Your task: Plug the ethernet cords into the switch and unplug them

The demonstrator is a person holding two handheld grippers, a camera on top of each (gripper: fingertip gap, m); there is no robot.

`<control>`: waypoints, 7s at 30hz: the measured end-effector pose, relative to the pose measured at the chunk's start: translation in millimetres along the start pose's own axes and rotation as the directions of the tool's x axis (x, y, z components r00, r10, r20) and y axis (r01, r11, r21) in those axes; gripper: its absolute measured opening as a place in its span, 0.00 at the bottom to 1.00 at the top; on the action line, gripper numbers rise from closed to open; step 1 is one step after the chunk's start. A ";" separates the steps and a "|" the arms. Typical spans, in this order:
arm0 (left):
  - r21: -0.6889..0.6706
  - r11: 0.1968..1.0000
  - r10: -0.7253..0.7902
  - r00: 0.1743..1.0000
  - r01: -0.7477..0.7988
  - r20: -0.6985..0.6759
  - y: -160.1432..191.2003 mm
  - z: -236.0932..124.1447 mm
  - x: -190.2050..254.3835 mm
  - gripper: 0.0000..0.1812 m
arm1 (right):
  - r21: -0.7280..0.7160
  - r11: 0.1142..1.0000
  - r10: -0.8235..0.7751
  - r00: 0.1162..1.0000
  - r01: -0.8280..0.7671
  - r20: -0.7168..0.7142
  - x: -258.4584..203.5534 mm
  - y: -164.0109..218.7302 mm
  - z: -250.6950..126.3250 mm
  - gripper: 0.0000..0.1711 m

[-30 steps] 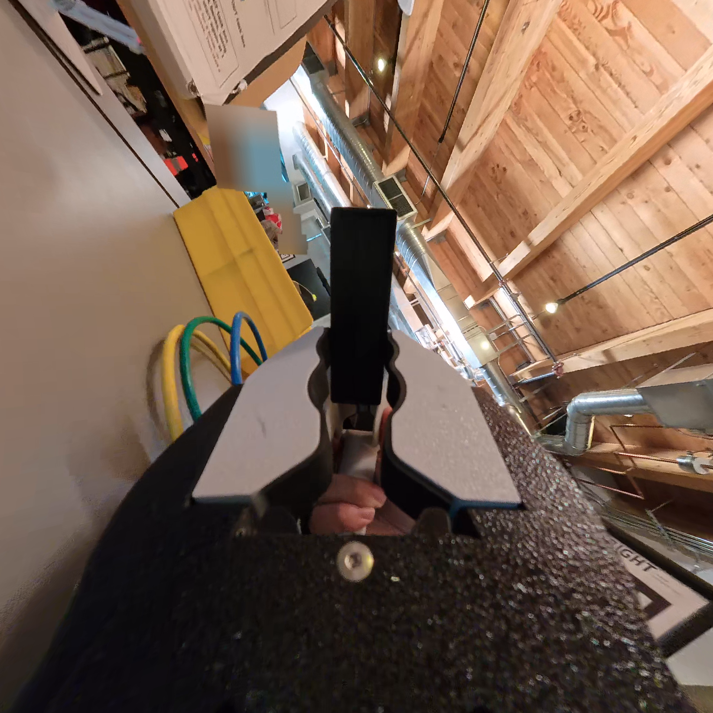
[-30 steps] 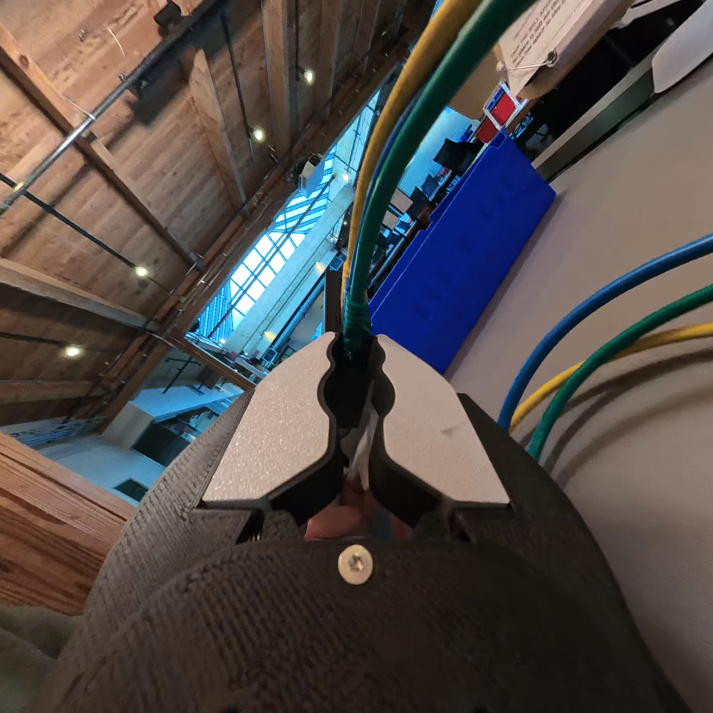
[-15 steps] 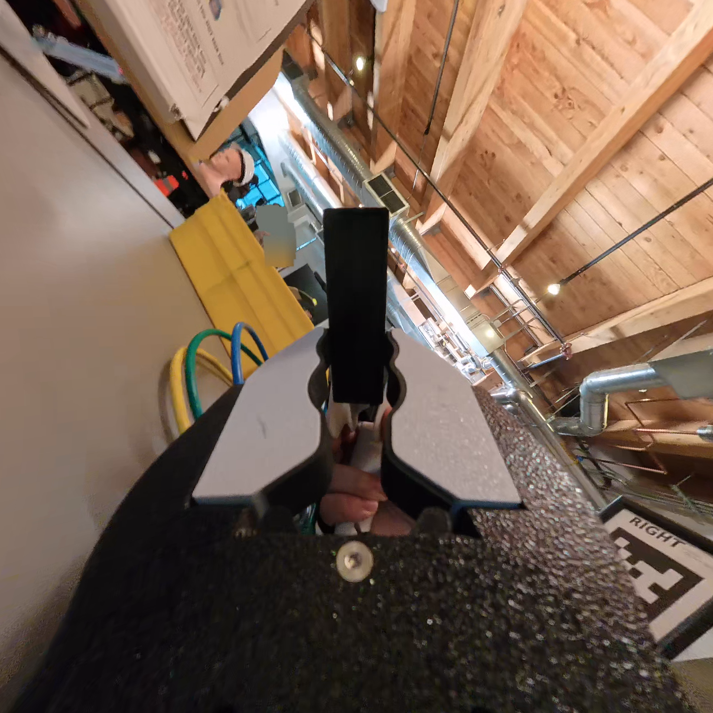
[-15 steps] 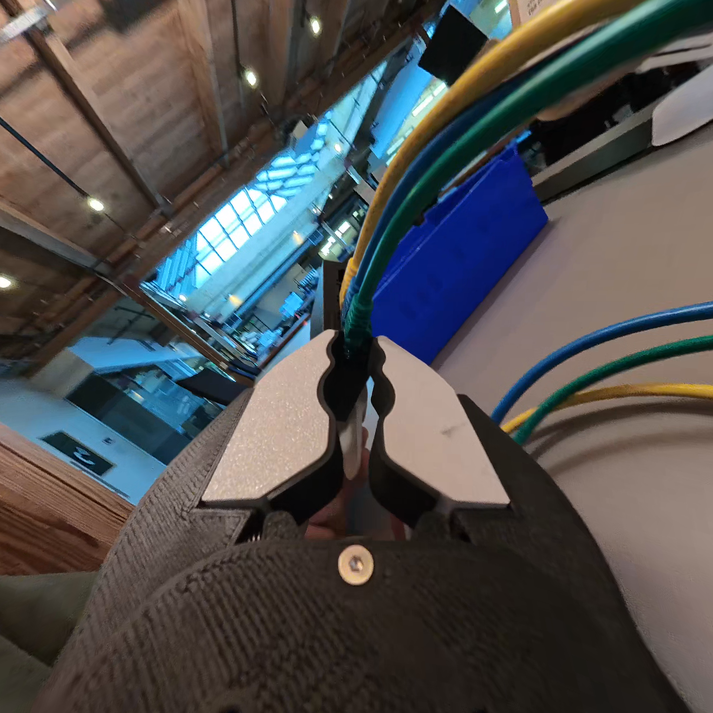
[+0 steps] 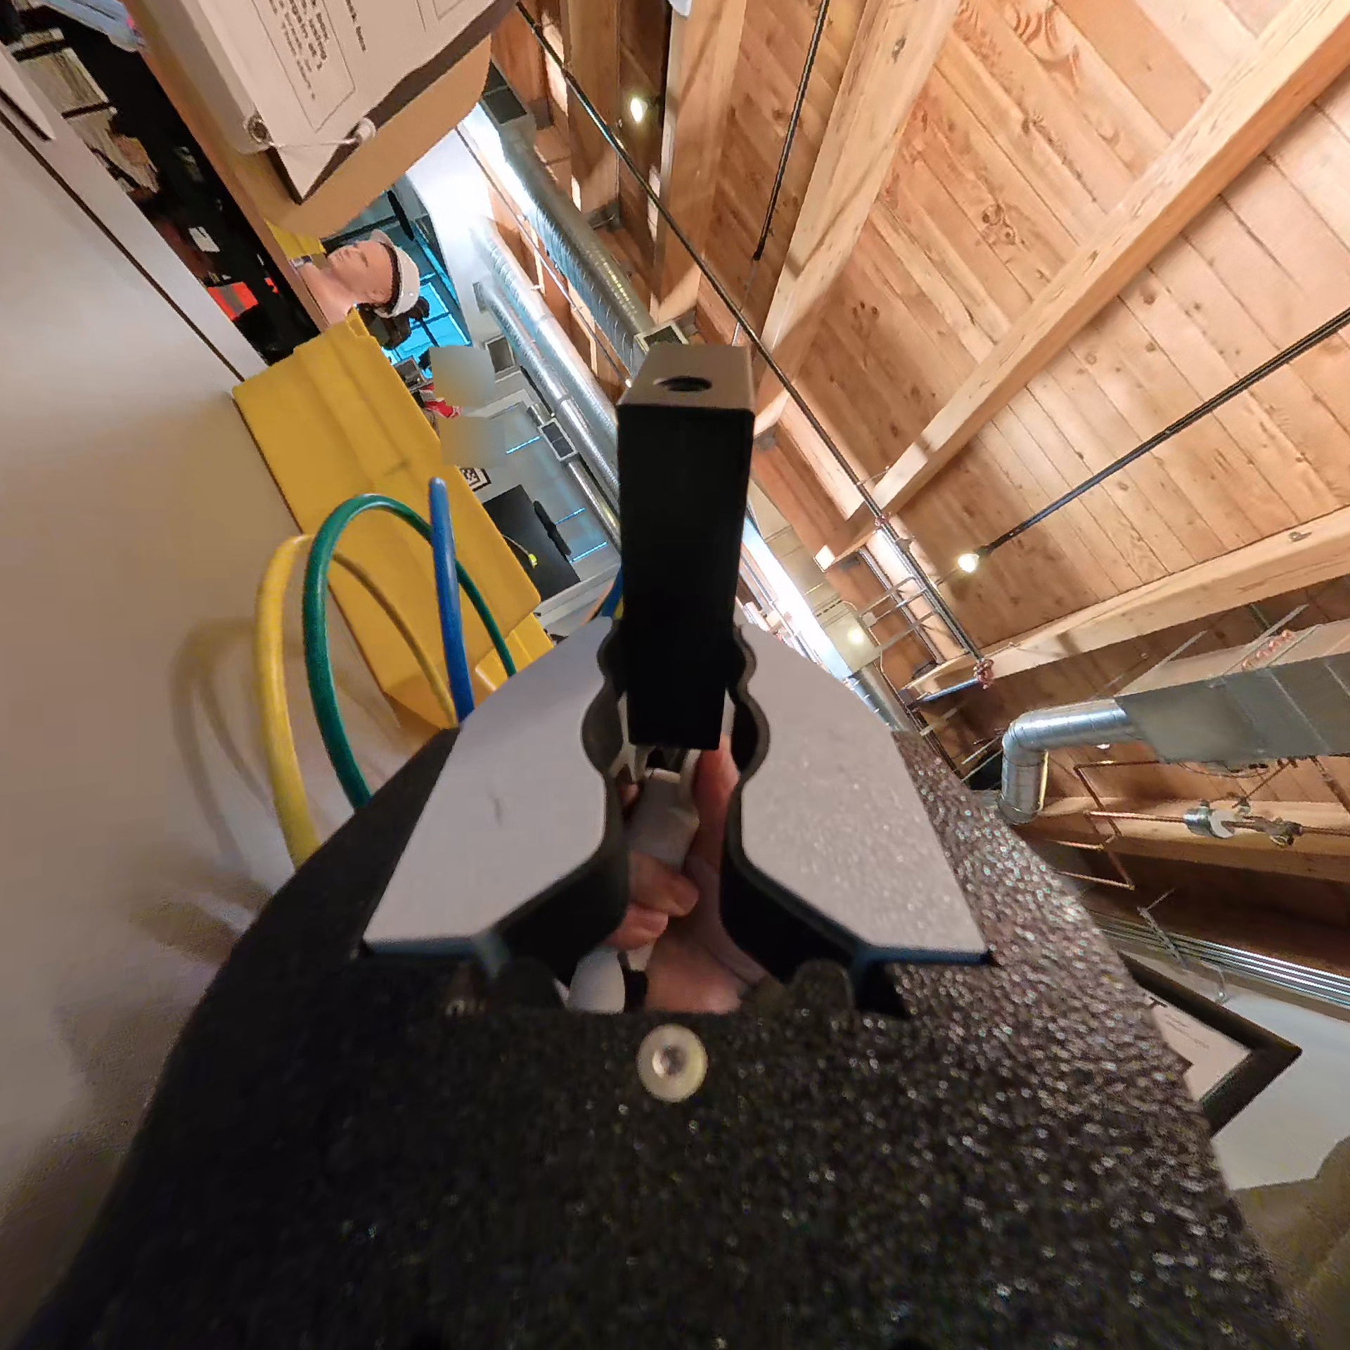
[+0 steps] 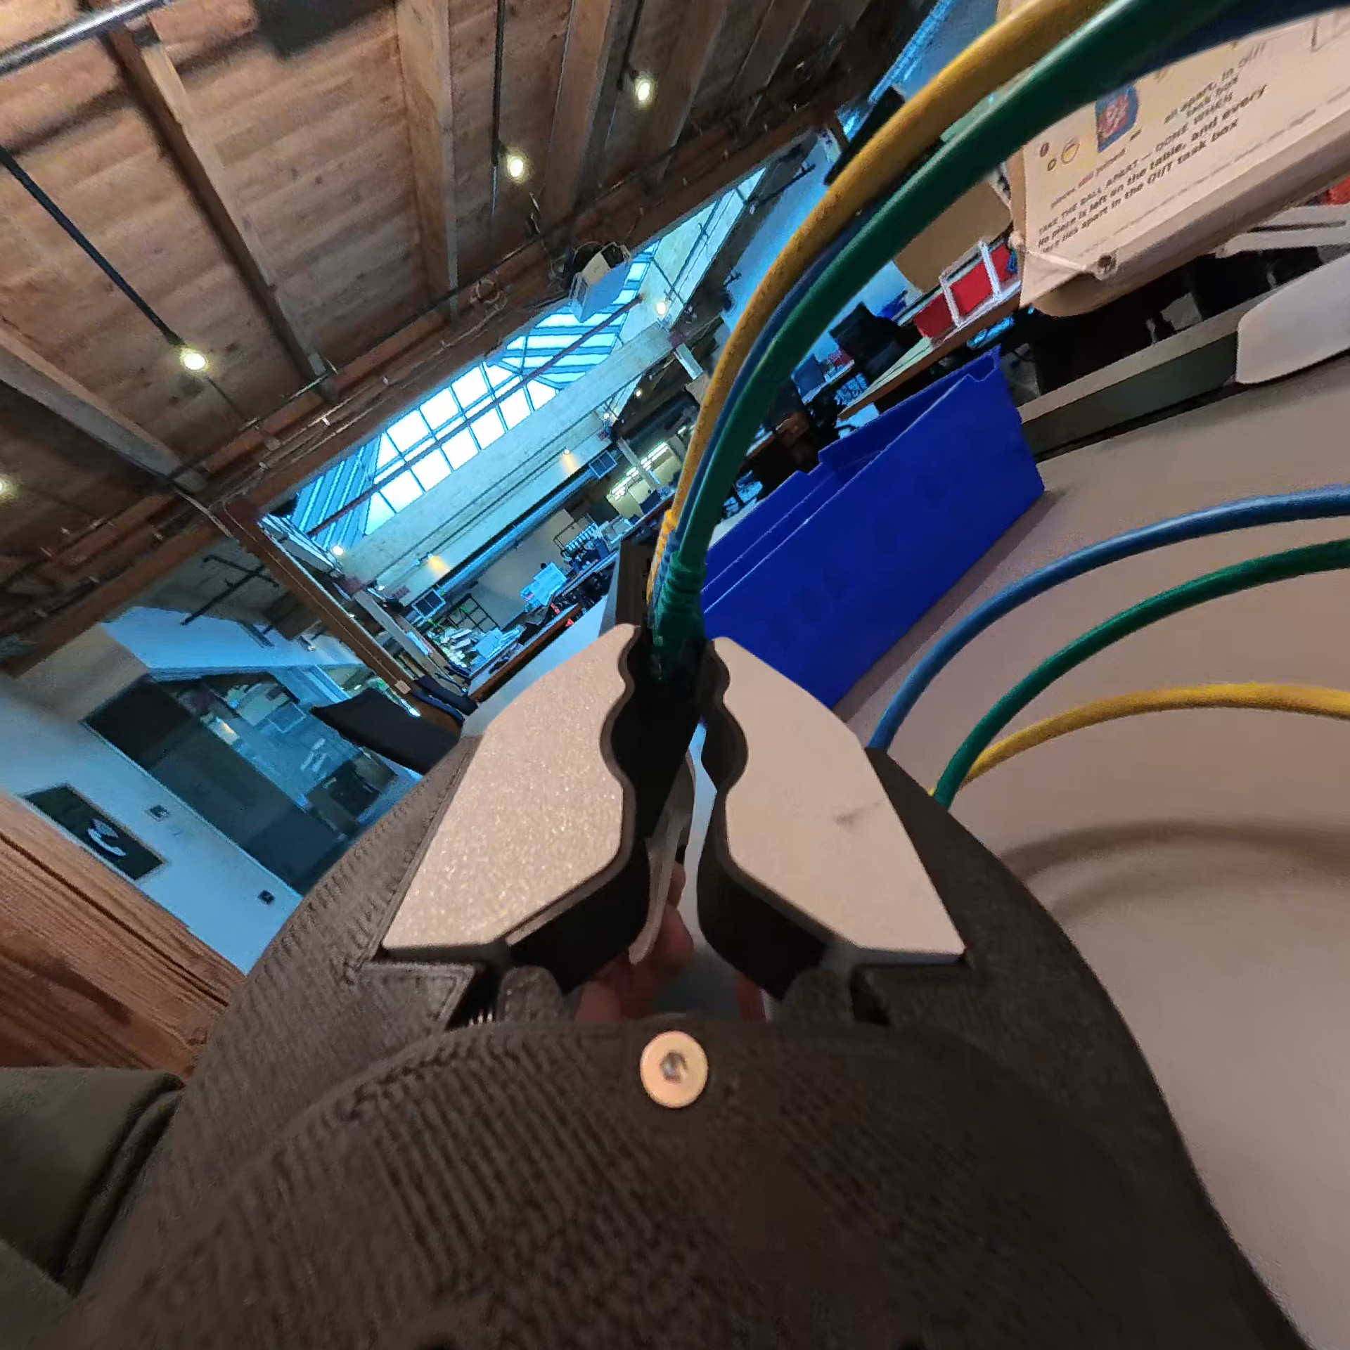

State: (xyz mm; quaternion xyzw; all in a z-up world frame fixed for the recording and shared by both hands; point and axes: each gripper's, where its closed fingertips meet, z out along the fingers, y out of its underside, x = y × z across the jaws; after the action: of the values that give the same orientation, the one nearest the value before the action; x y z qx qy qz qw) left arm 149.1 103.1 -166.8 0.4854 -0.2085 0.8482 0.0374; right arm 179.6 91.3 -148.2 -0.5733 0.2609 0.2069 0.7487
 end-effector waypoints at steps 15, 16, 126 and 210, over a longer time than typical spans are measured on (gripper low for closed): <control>-0.002 0.978 0.209 0.971 -0.211 -0.120 6.2 2.7 29.3 0.14 | 0.067 0.998 0.000 0.980 -0.014 0.200 -35.5 -13.2 -8.0 0.08; -0.002 0.967 0.250 0.958 -0.253 -0.140 8.1 4.0 35.7 0.14 | 0.078 0.997 -0.016 0.976 -0.001 0.218 -39.2 -16.6 -10.3 0.08; -0.292 0.937 -0.164 0.979 0.192 0.118 32.6 5.9 -6.7 0.15 | -0.054 0.931 0.352 0.925 -0.362 -0.142 7.0 22.3 -28.2 0.05; -0.256 0.965 -0.031 0.995 0.055 0.097 36.2 6.2 -10.9 0.15 | 0.060 0.899 0.437 0.898 -0.434 -0.053 14.0 22.3 -18.0 0.09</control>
State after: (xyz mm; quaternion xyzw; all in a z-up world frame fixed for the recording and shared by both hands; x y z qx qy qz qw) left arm 150.2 69.2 -184.7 0.5194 -0.3079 0.7896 0.1092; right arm 174.2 79.8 -177.4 -0.4895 0.4115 0.3441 0.6876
